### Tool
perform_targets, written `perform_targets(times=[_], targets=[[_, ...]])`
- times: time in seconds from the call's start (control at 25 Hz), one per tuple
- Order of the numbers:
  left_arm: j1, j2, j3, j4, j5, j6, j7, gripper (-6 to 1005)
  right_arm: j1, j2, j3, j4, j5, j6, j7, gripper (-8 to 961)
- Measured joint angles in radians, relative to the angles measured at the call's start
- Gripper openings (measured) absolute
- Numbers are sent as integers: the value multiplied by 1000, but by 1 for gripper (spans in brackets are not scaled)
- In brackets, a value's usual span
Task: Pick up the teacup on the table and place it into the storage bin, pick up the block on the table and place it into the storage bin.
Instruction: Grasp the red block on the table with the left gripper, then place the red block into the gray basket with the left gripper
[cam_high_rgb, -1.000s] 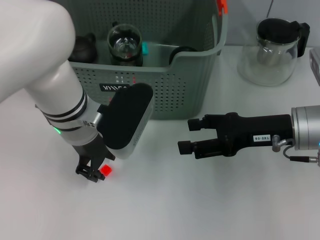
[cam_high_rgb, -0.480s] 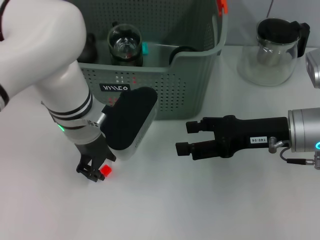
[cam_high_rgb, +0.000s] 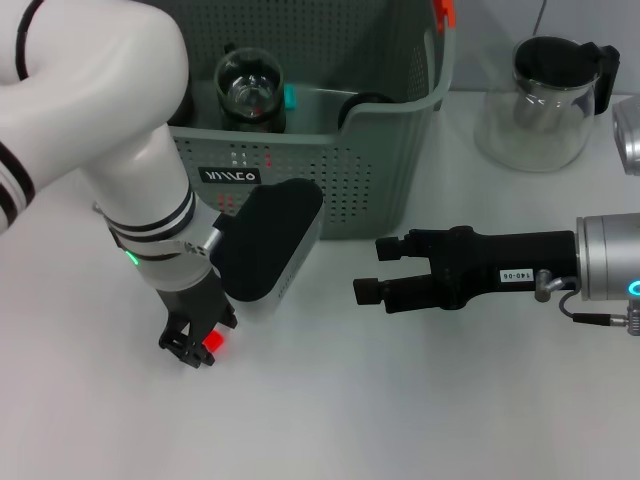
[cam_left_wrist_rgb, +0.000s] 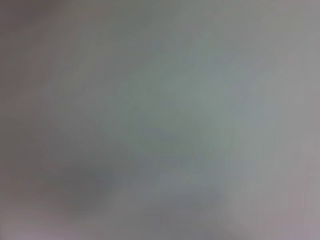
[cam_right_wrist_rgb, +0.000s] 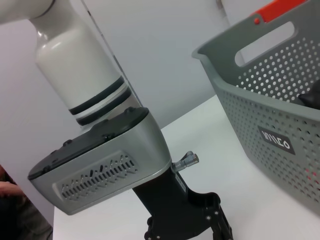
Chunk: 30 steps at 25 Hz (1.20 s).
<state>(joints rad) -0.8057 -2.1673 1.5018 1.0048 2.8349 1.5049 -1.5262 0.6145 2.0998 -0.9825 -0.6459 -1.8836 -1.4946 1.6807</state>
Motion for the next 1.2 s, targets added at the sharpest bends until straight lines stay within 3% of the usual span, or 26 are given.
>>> perform_targets(times=[0.48, 1.2], targets=[[-10, 0, -3, -23, -2, -20, 0, 303, 1, -3, 1, 13, -1, 10, -6, 936], [-13, 1, -9, -35, 5, -20, 0, 296, 2, -3, 1, 12, 0, 10, -6, 935]])
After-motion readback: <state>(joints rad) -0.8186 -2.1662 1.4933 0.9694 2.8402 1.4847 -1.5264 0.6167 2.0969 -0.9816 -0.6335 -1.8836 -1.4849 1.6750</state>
